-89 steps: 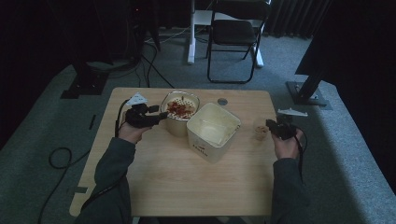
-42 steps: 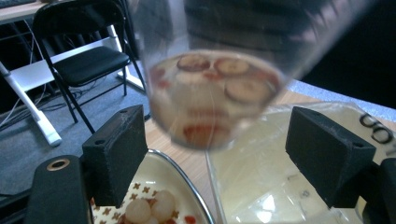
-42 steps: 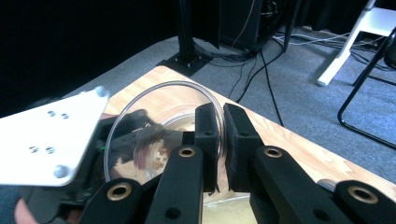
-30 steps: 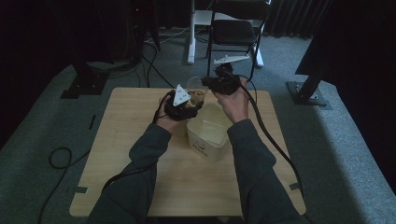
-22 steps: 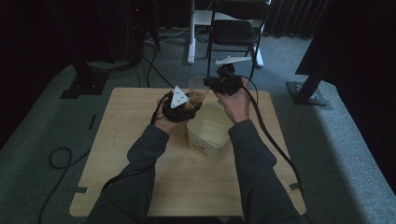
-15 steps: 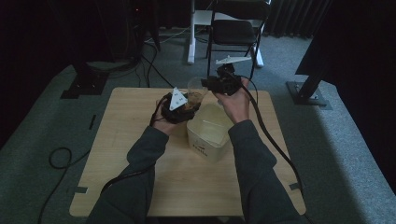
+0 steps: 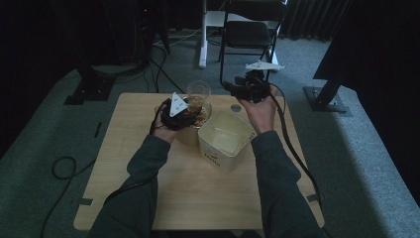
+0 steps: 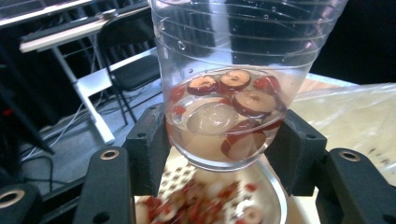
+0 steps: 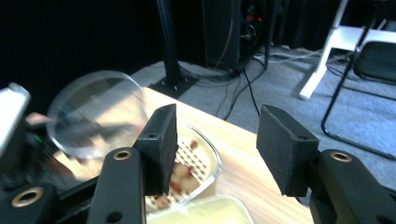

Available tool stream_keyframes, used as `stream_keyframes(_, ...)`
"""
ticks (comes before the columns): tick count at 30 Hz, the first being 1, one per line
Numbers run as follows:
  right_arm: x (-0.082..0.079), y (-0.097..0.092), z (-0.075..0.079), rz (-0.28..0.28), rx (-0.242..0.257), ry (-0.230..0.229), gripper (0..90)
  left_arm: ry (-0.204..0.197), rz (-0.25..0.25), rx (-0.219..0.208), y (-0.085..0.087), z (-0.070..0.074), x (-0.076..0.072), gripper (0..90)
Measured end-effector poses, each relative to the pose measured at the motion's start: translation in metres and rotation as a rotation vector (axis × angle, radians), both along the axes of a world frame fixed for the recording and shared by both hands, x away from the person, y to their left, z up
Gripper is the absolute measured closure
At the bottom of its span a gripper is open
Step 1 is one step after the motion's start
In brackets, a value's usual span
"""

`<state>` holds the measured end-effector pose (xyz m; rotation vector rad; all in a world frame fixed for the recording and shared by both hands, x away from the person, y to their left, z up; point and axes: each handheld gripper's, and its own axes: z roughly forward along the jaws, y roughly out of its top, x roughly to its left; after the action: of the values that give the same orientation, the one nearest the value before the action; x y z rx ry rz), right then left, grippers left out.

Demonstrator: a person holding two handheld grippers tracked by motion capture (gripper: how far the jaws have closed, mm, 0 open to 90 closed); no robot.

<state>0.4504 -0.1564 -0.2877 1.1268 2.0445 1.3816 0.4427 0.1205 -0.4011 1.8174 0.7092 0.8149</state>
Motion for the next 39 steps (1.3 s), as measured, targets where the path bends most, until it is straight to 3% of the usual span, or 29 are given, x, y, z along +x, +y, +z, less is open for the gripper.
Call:
stream_keyframes(4,0.0,-0.016,-0.019,-0.06,-0.07,-0.002,44.9,0.008,0.041,0.01,0.018,-0.002,0.002,43.2)
stream_keyframes(8,-0.002,-0.037,-0.04,-0.127,-0.102,0.008,44.8,0.012,0.089,0.009,0.033,-0.005,0.004,43.1)
stream_keyframes(12,-0.007,-0.065,-0.059,-0.198,-0.07,0.028,43.7,0.016,0.135,0.024,0.049,-0.007,0.007,43.1)
stream_keyframes(16,-0.016,-0.09,-0.082,-0.264,-0.081,0.052,43.5,0.025,0.166,0.037,0.061,-0.011,0.01,43.1)
stream_keyframes(17,-0.016,-0.09,-0.082,-0.264,-0.081,0.052,43.5,0.025,0.166,0.037,0.061,-0.011,0.01,43.1)
stream_keyframes(18,-0.023,-0.103,-0.101,-0.306,-0.09,0.078,43.4,0.027,0.186,0.043,0.066,-0.013,0.011,43.0)
stream_keyframes(19,-0.023,-0.103,-0.101,-0.306,-0.09,0.078,43.4,0.026,0.193,0.045,0.068,-0.013,0.011,43.0)
stream_keyframes(21,-0.028,-0.11,-0.115,-0.325,-0.1,0.094,43.2,0.023,0.211,0.061,0.072,-0.014,0.012,43.0)
stream_keyframes(25,-0.037,-0.118,-0.142,-0.347,-0.134,0.123,42.7,0.009,0.242,0.124,0.078,-0.014,0.013,43.0)
stream_keyframes(28,-0.045,-0.12,-0.164,-0.354,-0.165,0.15,42.0,-0.015,0.258,0.205,0.08,-0.012,0.014,43.0)
stream_keyframes(29,-0.045,-0.12,-0.164,-0.354,-0.165,0.15,42.0,-0.015,0.258,0.205,0.08,-0.012,0.014,43.0)
stream_keyframes(30,-0.048,-0.12,-0.171,-0.351,-0.175,0.158,41.7,-0.039,0.27,0.274,0.08,-0.01,0.013,43.0)
stream_keyframes(31,-0.054,-0.119,-0.188,-0.344,-0.204,0.184,41.4,-0.049,0.275,0.302,0.08,-0.009,0.013,43.0)
stream_keyframes(33,-0.059,-0.117,-0.201,-0.331,-0.216,0.209,41.0,-0.072,0.285,0.358,0.079,-0.008,0.013,43.0)
stream_keyframes(39,-0.069,-0.112,-0.229,-0.313,-0.254,0.25,40.3,-0.138,0.305,0.55,0.072,-0.007,0.015,43.0)
